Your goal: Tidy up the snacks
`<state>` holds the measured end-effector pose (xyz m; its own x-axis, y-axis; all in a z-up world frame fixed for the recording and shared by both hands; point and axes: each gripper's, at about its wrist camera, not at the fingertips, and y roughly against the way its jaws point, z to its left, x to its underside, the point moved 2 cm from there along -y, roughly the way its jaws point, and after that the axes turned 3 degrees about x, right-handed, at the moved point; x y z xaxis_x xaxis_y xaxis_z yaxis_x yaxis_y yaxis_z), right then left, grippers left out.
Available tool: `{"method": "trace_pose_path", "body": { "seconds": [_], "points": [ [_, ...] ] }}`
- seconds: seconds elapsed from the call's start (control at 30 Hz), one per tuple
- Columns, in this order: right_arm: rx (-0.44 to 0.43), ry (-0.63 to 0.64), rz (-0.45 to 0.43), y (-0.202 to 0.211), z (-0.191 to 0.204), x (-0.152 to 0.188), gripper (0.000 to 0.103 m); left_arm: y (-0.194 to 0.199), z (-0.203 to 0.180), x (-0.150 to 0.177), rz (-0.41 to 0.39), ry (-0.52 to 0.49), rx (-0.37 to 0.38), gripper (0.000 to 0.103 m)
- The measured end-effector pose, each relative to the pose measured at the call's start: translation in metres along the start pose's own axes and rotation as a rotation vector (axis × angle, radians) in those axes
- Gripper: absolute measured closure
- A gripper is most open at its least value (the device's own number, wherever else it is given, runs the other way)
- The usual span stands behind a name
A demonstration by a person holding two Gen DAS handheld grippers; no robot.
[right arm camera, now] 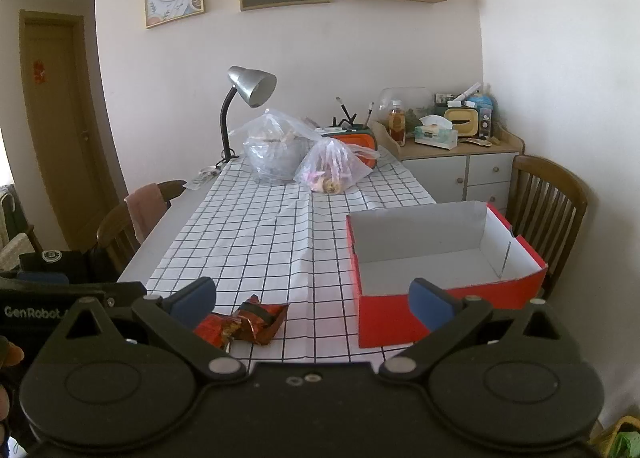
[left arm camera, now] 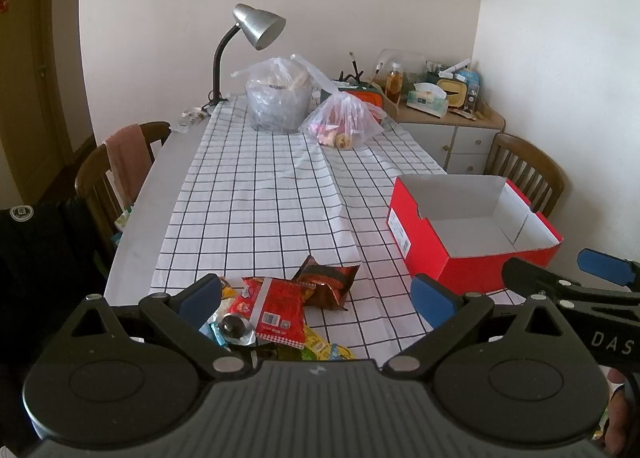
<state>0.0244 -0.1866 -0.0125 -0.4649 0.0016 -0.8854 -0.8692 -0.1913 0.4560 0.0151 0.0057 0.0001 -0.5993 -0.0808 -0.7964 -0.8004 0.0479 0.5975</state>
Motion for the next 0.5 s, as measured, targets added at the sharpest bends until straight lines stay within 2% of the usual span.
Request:
{"method": "trace_pose_path", "body": {
  "seconds": [0.5],
  "points": [
    [-0.005, -0.002, 0.011, 0.002, -0.0007, 0.0061, 0.0, -0.0012, -0.0005, 0.0008, 0.012, -0.011, -0.002, 0.002]
  ]
}}
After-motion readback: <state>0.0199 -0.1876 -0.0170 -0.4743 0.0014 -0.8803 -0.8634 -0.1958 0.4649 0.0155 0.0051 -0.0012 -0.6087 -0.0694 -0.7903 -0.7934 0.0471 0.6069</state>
